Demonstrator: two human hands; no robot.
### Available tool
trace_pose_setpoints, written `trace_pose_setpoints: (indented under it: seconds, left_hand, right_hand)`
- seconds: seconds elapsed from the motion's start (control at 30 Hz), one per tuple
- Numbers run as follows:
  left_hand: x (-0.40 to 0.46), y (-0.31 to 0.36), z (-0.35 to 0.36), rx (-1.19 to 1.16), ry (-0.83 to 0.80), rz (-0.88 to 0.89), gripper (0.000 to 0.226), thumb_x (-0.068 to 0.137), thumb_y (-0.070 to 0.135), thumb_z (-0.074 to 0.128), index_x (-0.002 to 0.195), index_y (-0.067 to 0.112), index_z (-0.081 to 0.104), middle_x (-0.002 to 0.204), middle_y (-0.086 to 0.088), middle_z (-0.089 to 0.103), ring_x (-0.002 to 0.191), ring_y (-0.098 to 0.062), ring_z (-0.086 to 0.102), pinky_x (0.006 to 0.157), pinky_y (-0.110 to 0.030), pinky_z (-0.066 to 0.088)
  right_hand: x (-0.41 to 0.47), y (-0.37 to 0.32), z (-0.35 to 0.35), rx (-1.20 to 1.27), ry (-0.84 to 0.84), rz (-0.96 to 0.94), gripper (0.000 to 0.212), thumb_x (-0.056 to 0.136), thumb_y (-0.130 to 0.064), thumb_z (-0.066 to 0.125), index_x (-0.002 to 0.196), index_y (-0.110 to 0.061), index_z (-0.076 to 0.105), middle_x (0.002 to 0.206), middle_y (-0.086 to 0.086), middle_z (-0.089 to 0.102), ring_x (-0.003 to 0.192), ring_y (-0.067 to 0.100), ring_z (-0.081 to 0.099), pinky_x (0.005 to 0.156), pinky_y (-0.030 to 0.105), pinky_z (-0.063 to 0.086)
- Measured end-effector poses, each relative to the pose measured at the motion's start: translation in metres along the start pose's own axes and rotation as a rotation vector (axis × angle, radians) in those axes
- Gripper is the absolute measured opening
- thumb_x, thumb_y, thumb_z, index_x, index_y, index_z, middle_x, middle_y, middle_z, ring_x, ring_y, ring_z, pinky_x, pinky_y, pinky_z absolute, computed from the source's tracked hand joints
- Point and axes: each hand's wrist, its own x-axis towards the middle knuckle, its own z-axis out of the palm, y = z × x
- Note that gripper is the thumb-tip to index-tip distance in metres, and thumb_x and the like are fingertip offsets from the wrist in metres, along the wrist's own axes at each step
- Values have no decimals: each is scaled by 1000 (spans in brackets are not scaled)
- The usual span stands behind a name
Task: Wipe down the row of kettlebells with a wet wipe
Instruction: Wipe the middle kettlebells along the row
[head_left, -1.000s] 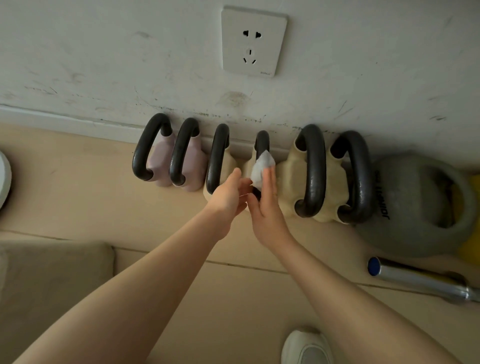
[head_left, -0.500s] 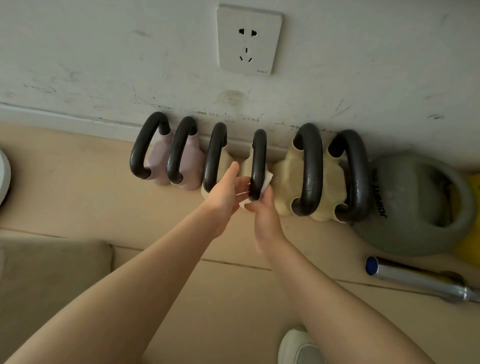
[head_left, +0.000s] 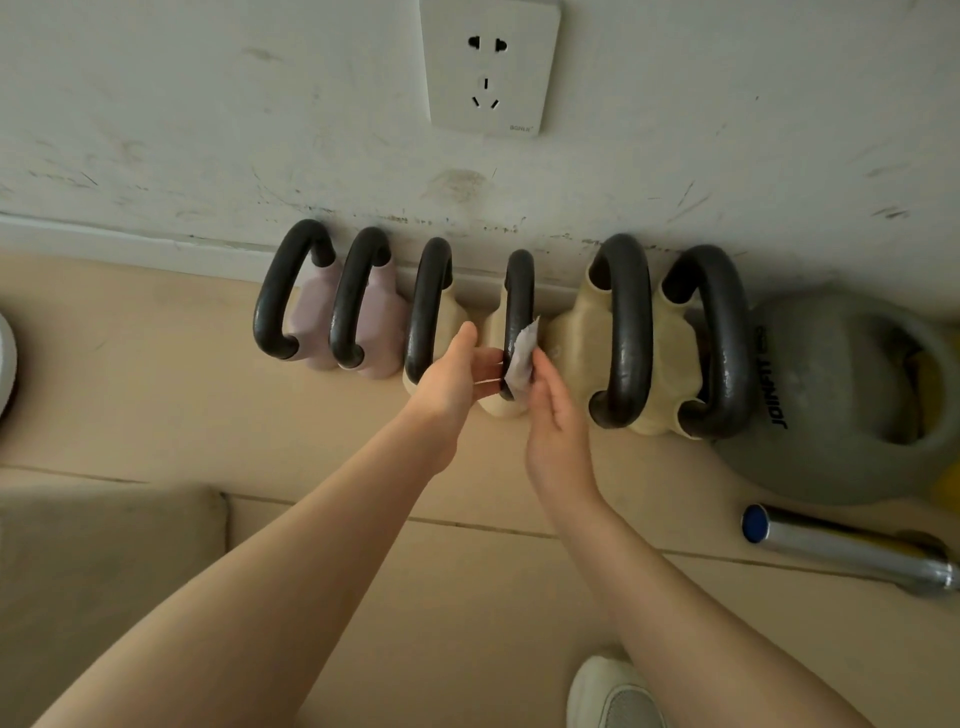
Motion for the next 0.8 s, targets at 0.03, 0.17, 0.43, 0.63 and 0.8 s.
trace_pose_setpoints:
  seconds: [0.03,0.17,0.43,0.63,0.8]
  left_hand:
    - [1,0,0,11,6,1,47,99,41,26,92,16,64,85,6,68,82,-6,61,93,-29,37]
    - [3,1,4,57,50,20,32,98,28,36,112,16,61,107,1,66,99,-12,60,105,-35,36]
    - [19,12,6,222,0,95,36,92,1,37,117,17,58,96,6,63,98,-11,59,88,-25,45]
    - [28,15,5,202,3,84,18,93,15,47,91,25,62,84,5,65,79,-9,62,74,-21,48]
    - [32,19,5,242,-3,78,15,94,20,45,95,22,60,86,4,64,76,-9,60,78,-22,48]
  right_hand:
    - [4,-1,-3,-17,51,-15,36,100,-23,35,134,-24,47,131,-13,53,118,-4,46,95,7,34]
    - [23,-8,0,-32,212,-27,18,95,-18,48,103,-24,63,97,-13,66,95,1,60,85,23,48]
    - [63,-30,15,-71,312,46,17,88,-27,61,101,-18,56,91,-8,61,84,8,60,70,18,47]
    - [105,-49,23,-25,298,220,19,83,-26,66,93,-13,56,93,1,65,78,13,61,63,22,47]
    - [135,-72,21,399,354,421,12,91,-13,53,84,-6,47,102,13,54,101,36,54,89,39,46]
